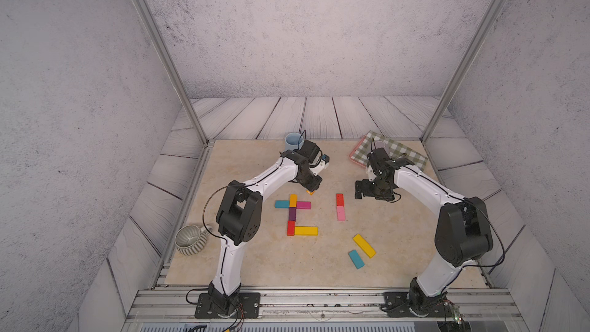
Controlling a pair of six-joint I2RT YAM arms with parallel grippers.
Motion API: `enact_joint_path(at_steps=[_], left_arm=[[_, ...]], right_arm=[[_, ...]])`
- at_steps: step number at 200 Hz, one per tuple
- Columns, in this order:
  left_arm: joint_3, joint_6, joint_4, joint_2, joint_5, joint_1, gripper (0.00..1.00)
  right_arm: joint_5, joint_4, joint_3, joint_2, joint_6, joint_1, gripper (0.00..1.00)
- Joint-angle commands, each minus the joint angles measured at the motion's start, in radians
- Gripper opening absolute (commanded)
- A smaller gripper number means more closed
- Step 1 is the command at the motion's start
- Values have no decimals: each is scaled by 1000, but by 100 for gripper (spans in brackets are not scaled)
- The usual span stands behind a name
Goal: Assemble the letter t with building blocks
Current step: Assemble the building block at the center of the board.
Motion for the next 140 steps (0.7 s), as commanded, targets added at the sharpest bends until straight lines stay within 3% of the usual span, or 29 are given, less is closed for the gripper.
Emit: enact_joint_path(at_steps=[1, 36, 78, 140], left_arm=[[58, 196, -43, 33, 145, 0, 30], [129, 235, -105, 107, 129, -10, 31], [63, 263, -35, 125, -129, -92, 32], [78, 297, -30, 185, -161, -103, 30]], right_arm=[[-13, 1, -28, -22, 7, -2, 98], [-19, 16, -69, -48, 27, -13, 98], [-7, 27, -91, -59, 38, -16, 98], [-2, 26, -112, -83, 52, -16, 98]])
